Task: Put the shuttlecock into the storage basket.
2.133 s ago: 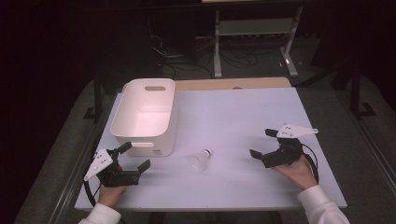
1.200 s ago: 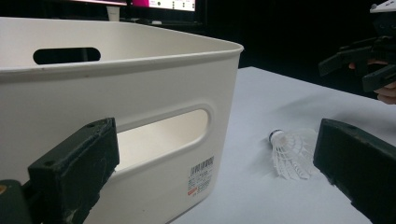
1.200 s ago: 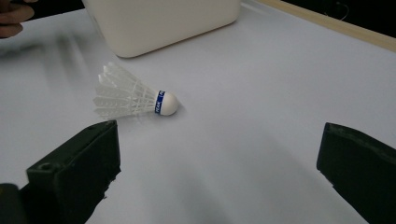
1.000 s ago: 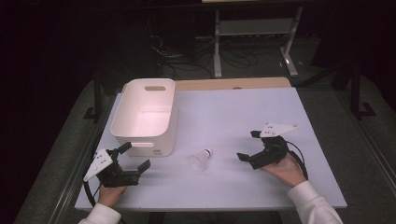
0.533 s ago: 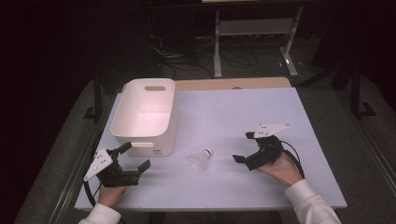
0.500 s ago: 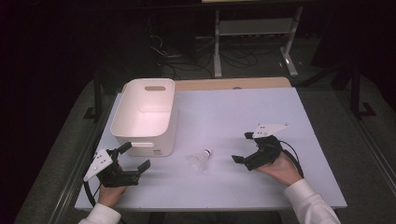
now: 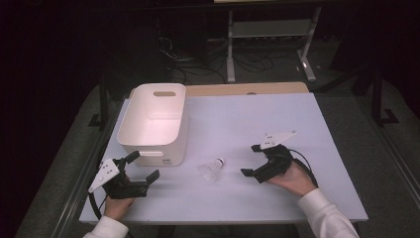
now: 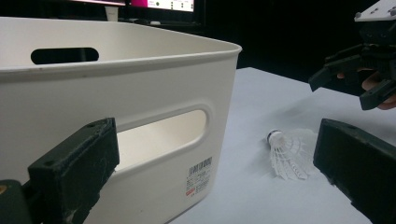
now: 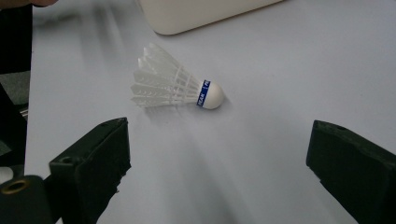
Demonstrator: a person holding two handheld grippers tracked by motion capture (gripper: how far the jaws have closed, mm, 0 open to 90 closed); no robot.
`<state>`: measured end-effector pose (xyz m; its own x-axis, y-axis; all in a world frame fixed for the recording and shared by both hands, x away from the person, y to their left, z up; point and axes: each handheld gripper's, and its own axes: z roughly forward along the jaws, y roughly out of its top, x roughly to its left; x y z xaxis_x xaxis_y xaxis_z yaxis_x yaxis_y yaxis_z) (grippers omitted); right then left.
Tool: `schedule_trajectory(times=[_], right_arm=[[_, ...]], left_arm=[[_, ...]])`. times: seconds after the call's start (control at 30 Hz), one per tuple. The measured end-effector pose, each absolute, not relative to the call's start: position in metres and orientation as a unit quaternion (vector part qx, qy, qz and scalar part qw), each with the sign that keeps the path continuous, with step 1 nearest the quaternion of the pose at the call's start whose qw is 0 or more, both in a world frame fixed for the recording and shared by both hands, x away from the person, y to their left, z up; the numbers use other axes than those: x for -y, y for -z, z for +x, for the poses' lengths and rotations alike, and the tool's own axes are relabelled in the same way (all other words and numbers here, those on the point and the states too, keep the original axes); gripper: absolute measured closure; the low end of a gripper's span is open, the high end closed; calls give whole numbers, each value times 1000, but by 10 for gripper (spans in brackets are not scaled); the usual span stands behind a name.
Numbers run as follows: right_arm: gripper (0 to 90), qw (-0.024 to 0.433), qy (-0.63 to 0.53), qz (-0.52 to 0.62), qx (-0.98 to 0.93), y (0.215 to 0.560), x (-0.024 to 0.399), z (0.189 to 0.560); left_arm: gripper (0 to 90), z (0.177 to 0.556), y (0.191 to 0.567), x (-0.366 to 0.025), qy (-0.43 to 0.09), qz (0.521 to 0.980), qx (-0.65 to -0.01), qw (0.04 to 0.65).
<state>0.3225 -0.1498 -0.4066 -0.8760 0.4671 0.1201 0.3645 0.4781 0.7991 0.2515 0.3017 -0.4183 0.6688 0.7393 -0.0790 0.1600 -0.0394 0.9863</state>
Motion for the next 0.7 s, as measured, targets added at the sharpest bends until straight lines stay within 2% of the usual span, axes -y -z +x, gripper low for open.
schedule_trajectory(times=[0.2, 0.3, 0.5, 0.7], right_arm=[[76, 48, -448, 240, -860, 408, 146, 324], [130, 37, -444, 230, -865, 410, 142, 325], [158, 29, -438, 232, -868, 411, 139, 326], [254, 10, -438, 223, -871, 413, 135, 327]], left_arm=[[0, 252, 418, -302, -238, 682, -330, 608], [0, 251, 418, -302, -238, 682, -330, 608], [0, 251, 418, -302, -238, 681, -331, 608], [0, 251, 418, -303, -239, 681, -332, 607]])
